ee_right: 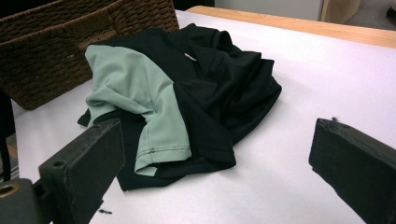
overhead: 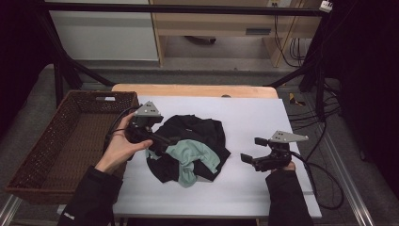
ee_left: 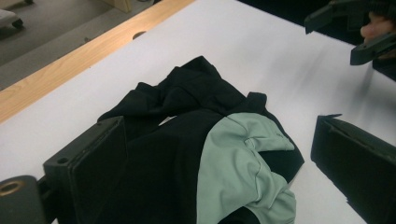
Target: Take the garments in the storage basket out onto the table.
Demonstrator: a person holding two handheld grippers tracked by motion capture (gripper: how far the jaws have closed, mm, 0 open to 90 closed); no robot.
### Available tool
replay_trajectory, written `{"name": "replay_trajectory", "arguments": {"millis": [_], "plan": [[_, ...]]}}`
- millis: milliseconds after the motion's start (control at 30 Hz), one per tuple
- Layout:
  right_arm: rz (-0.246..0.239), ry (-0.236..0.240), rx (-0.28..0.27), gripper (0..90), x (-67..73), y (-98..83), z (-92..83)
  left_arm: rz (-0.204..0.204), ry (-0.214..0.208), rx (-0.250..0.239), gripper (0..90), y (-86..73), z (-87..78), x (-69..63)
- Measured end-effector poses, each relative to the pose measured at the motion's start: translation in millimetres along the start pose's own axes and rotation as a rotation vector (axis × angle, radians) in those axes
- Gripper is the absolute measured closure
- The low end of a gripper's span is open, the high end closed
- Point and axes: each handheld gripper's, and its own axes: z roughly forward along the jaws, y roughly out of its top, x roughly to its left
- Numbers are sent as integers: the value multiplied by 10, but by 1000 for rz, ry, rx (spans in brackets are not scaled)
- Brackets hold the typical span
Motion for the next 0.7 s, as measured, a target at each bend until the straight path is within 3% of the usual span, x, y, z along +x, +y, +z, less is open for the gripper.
{"name": "replay_trajectory", "arguments": {"millis": [367, 500, 700], "plan": [[2, 1, -3, 38, 1, 2, -11, -9, 35, -42, 39, -100, -260, 21], [2, 1, -4, 38, 1, 3, -13, 13, 90, -23, 39, -195, -352, 54], [-1, 0, 1, 38, -1, 0, -4, -32, 109, -47, 39, -434, -497, 189]]}}
